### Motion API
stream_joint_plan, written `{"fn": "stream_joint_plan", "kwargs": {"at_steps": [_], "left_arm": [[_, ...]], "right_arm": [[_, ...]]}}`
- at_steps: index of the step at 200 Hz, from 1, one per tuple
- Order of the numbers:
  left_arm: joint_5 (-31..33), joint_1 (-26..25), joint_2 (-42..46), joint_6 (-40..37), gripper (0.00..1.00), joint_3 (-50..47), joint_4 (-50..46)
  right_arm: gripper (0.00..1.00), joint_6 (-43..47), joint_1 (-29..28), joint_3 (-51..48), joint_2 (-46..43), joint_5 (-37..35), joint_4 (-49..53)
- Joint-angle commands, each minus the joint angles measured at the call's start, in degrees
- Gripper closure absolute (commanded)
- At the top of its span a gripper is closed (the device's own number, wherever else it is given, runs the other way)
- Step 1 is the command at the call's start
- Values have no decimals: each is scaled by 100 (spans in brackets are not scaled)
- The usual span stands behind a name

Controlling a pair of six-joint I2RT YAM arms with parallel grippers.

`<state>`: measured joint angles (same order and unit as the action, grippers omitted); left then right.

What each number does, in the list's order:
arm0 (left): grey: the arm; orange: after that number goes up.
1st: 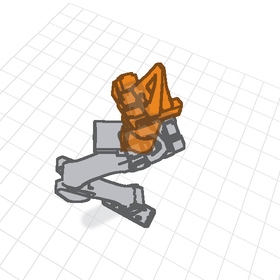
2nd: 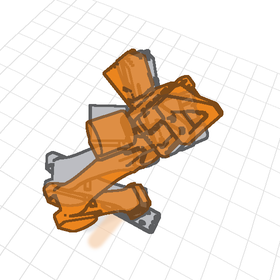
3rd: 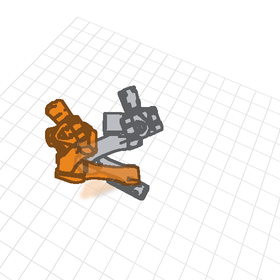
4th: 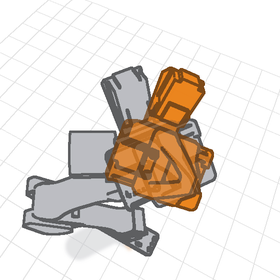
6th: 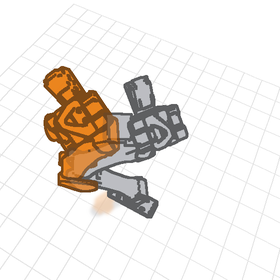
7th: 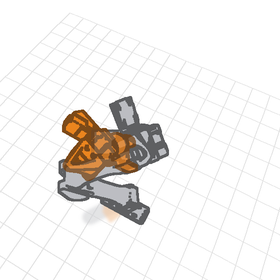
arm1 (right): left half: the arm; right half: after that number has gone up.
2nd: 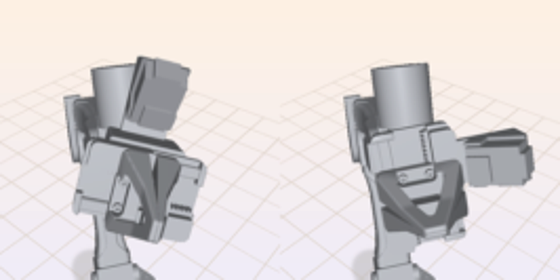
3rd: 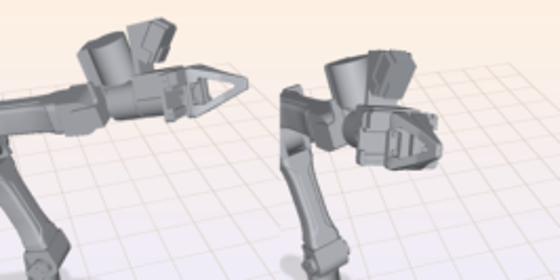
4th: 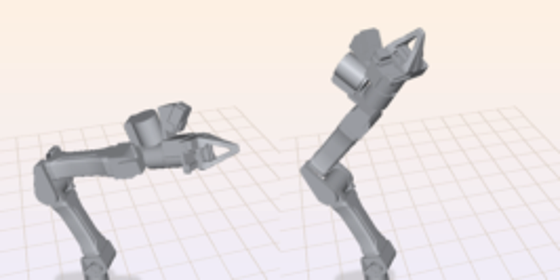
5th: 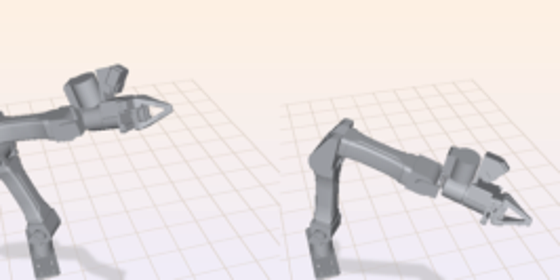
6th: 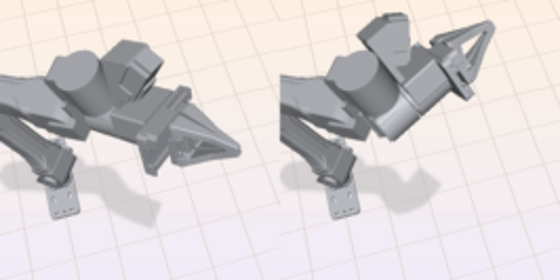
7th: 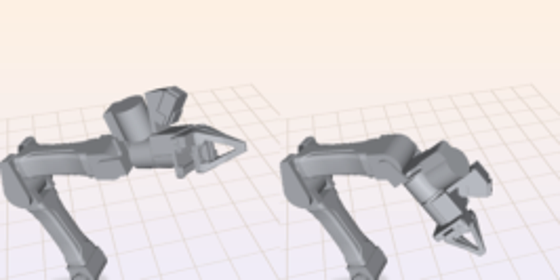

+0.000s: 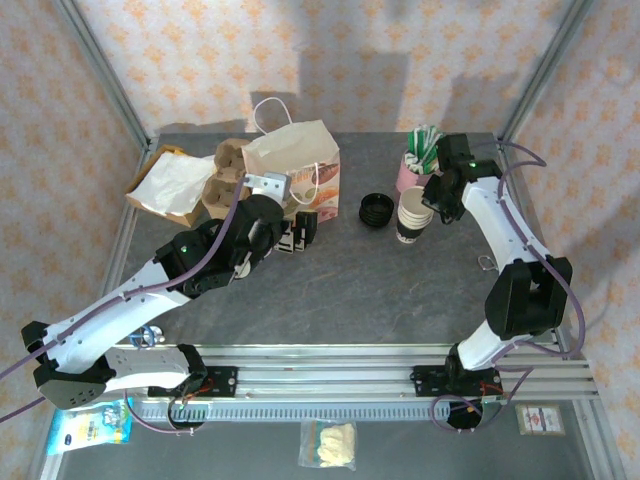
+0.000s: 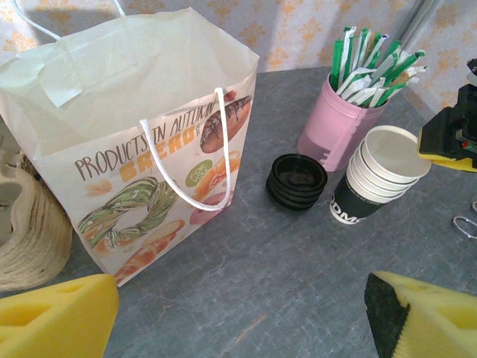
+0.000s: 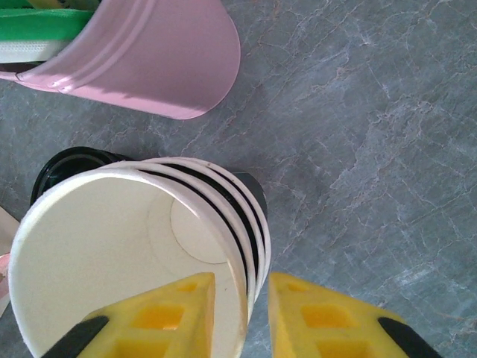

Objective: Pack the takeout coffee

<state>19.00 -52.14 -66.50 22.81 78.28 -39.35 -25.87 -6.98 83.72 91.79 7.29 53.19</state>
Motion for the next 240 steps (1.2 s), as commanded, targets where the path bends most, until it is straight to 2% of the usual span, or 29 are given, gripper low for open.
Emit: {"fn": "stream_joint_plan", "kwargs": {"at_steps": [1,45,127,240], "left_arm": [[193,-17,92,-22,12,-83,79],[162,-16,102,4,12,-146,124],[95,-16,155,75,12,-291,217],[99,-21,217,110,12,-417,306]], "right_arm": [[77,-23,-17,-25,8,-182,-54],[88,17,-15,104,-1,-221,36],[99,73,-17,257,-100,-281,243],[100,-27,-22,352,-326,-146,310]]}}
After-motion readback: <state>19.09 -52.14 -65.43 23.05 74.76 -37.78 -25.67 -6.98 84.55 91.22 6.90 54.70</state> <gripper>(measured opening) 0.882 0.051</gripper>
